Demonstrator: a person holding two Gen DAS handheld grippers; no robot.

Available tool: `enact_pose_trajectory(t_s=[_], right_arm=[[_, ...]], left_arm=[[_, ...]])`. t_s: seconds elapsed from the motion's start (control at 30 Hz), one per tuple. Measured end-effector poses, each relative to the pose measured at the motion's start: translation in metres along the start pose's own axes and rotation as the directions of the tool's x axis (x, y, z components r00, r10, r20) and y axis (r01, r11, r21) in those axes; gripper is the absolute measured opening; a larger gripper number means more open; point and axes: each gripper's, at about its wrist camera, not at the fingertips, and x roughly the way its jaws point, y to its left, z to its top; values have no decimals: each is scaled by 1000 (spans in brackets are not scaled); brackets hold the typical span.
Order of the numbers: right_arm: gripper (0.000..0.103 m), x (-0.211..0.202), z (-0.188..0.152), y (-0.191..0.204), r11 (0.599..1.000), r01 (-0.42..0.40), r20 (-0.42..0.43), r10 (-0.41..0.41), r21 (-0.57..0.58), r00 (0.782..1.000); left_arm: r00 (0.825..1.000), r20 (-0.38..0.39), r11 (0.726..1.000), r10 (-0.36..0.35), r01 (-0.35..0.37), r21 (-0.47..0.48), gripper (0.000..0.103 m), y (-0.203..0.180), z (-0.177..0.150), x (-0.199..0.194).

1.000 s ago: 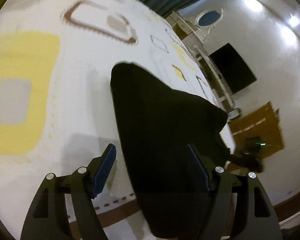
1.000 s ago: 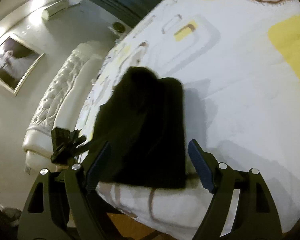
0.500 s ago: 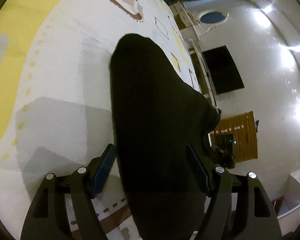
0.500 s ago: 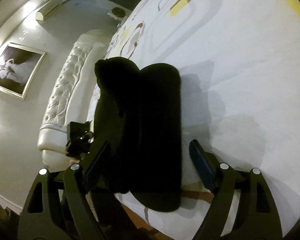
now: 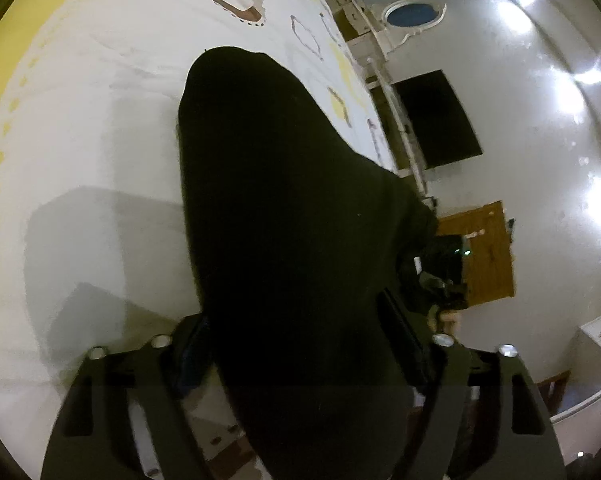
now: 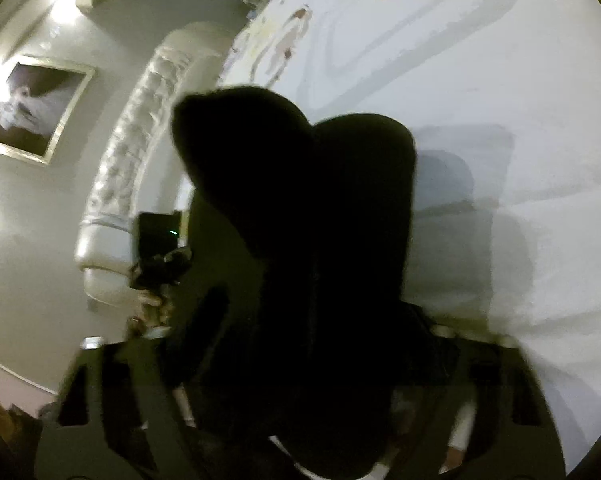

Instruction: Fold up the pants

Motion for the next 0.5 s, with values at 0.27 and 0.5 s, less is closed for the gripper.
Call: enact_pose_trajectory(t_s=[0.27,0.5], right_arm=[[38,-7,-8,-9,996,-81,26,80,30,996],[34,-9,-10,11,994,-109,64,109,2,992]], left_arm=[[1000,-19,1000,-6,6,-1,33,6,-2,-2],[997,9,997,-81,81,2,29,5,-1,-13]])
